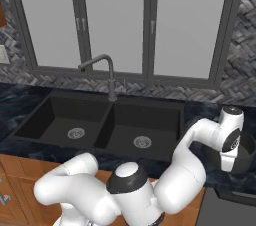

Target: Dump the broccoli from the pot into the sink. Then turn on the water and wash the broccoli. Then turn off the water and put the broccoli back in the pot.

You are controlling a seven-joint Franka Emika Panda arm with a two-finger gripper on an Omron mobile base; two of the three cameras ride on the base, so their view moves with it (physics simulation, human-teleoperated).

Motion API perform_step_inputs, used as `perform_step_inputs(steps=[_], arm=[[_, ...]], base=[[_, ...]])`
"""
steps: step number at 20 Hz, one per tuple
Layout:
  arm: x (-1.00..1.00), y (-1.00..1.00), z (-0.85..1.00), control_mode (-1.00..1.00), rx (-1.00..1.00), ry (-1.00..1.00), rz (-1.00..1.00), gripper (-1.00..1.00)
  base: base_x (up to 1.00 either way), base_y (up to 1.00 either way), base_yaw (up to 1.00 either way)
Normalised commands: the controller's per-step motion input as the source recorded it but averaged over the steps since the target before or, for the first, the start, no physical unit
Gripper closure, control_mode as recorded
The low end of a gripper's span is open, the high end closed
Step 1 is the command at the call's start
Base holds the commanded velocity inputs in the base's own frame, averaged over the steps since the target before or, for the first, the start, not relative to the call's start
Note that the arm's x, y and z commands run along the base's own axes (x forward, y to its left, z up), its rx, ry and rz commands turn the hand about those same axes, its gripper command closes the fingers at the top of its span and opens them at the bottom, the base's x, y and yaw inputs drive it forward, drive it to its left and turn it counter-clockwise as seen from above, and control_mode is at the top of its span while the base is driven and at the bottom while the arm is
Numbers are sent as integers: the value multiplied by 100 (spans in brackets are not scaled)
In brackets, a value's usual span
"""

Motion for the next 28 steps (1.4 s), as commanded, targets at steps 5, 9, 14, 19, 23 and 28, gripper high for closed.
perform_step_inputs(steps=[5, 9, 14, 19, 23, 28], arm=[[0, 0, -30, -100, -12, 4, 1, 100], [-3, 0, -26, -100, -4, 0, 18, 100], [-19, 0, -1, -100, 0, -2, 18, 100], [-2, 17, 4, -100, 0, -1, 10, 100], [7, 54, 33, -100, 0, -2, 0, 100], [6, 54, 48, -100, 0, 0, 3, 100]], base=[[0, 0, 0], [0, 0, 0], [0, 0, 0], [0, 0, 0], [0, 0, 0], [0, 0, 0]])
